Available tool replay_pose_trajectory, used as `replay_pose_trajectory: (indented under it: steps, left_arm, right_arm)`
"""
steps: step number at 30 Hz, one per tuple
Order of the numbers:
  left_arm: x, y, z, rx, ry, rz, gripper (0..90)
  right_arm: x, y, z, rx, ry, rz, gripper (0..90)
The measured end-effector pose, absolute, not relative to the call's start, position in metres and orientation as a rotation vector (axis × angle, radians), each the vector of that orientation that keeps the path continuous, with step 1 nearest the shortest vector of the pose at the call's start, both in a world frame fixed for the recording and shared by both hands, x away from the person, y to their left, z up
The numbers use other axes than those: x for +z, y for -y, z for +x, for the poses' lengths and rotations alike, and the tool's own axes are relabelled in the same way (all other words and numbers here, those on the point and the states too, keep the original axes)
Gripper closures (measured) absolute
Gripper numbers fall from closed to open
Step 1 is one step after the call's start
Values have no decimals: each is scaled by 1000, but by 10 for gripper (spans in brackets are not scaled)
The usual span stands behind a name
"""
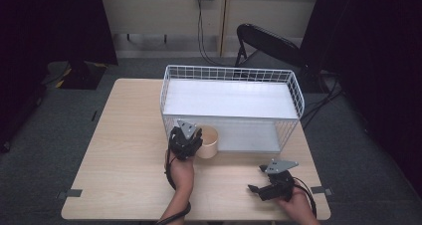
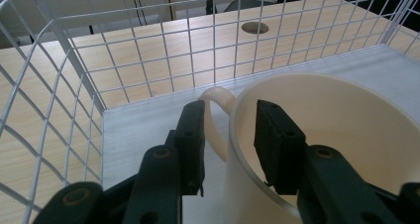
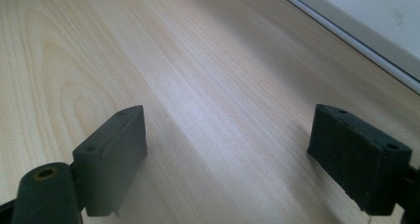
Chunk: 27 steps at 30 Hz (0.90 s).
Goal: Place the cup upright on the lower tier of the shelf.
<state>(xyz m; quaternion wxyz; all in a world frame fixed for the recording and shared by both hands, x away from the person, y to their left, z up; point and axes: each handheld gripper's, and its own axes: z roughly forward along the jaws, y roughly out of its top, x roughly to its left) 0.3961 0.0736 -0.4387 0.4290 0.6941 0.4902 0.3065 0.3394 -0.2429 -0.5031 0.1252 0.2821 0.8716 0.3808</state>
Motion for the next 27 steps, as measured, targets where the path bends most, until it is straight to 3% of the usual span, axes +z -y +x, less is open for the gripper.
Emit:
replay_pose_trajectory:
  steps: [27]
  left_arm:
    - [-417, -80, 382, 642, -1129, 1765, 382]
  right_arm:
    - [-503, 243, 339, 1109, -2539, 822, 141]
